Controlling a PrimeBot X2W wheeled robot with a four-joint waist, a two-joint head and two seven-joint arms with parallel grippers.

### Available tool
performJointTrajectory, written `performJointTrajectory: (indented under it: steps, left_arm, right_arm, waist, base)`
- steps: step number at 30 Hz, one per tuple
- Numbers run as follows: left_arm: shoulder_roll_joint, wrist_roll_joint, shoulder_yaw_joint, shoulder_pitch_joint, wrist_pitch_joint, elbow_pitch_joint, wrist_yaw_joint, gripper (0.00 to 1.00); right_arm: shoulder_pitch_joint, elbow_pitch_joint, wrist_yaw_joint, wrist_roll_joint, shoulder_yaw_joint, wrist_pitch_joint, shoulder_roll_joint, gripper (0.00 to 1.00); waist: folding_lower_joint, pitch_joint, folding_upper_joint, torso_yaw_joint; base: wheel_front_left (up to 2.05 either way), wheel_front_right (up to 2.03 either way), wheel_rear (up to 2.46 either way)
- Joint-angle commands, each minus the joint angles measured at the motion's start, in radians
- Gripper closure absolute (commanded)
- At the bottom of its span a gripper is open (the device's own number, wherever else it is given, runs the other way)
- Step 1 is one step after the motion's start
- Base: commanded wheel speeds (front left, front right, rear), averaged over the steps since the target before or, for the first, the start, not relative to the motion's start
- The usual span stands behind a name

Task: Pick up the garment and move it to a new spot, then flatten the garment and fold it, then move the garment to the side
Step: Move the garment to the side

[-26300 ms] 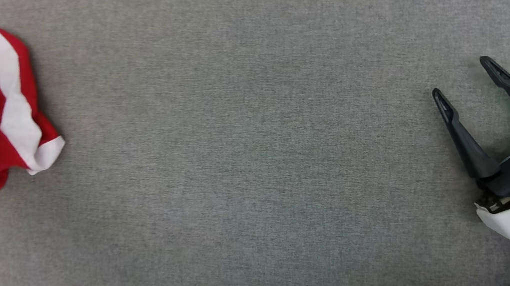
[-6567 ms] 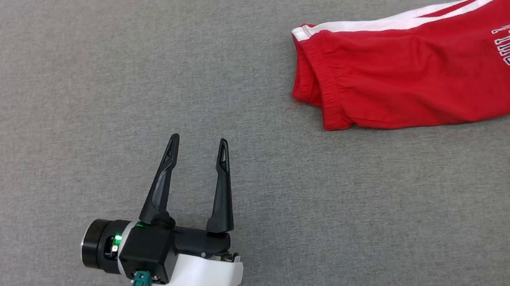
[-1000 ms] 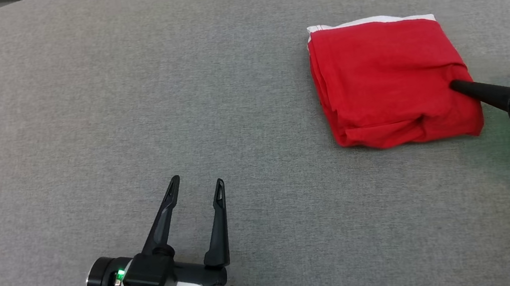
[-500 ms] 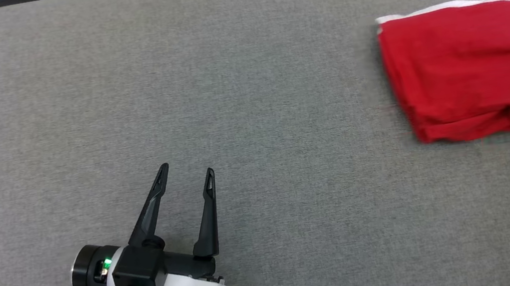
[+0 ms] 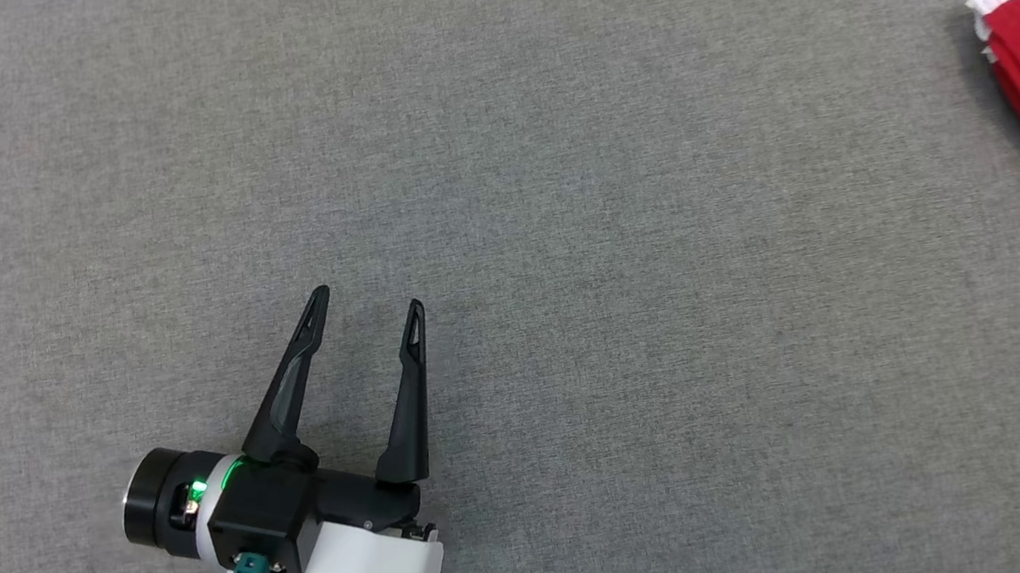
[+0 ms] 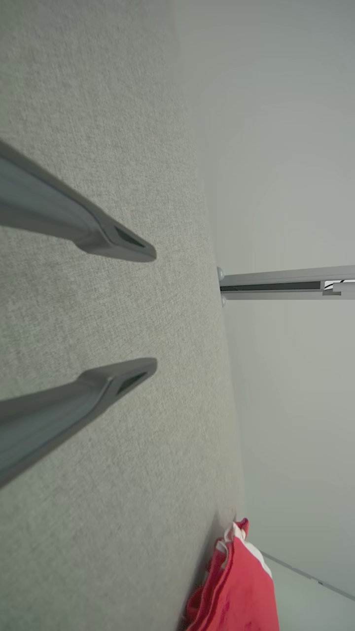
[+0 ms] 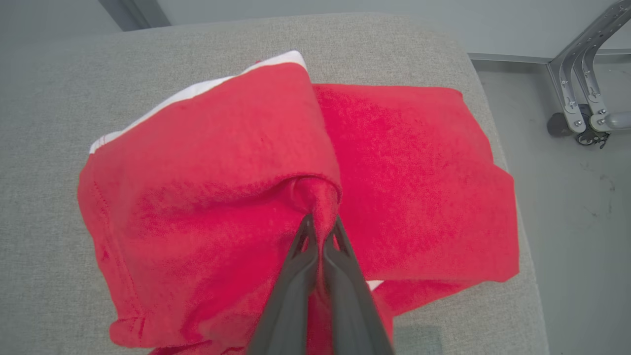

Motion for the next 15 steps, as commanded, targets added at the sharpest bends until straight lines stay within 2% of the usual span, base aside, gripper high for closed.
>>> performJointTrajectory:
  steps: [1, 7, 12, 15]
  left_arm:
    - [0.004, 0.005, 0.003, -0.019, -0.001, -0.003, -0.003, 0.00]
    - [0.004, 0.006, -0.003, -0.019, -0.001, -0.012, -0.007, 0.00]
    - [0.004, 0.007, -0.003, -0.017, -0.001, -0.014, -0.007, 0.00]
    - [0.004, 0.009, -0.001, -0.017, -0.001, -0.017, -0.007, 0.00]
  right_arm:
    - [-0.002, 0.011, -0.001, -0.011, -0.015, -0.014, 0.004, 1.00]
    - [-0.037, 0.100, -0.001, -0.110, -0.113, -0.087, 0.031, 1.00]
    - [-0.041, 0.182, -0.001, -0.219, -0.184, -0.084, 0.067, 1.00]
    - [-0.050, 0.205, -0.001, -0.259, -0.213, -0.088, 0.110, 1.00]
  waist:
    - [0.0000, 0.008, 0.0000, 0.005]
    - [0.0000, 0.023, 0.0000, 0.021]
    - [0.0000, 0.027, 0.0000, 0.030]
    - [0.0000, 0.026, 0.0000, 0.032]
  base:
    - [0.00, 0.00, 0.00]
    - [0.00, 0.00, 0.00]
    - [0.00, 0.00, 0.00]
    - [0.00, 0.00, 0.00]
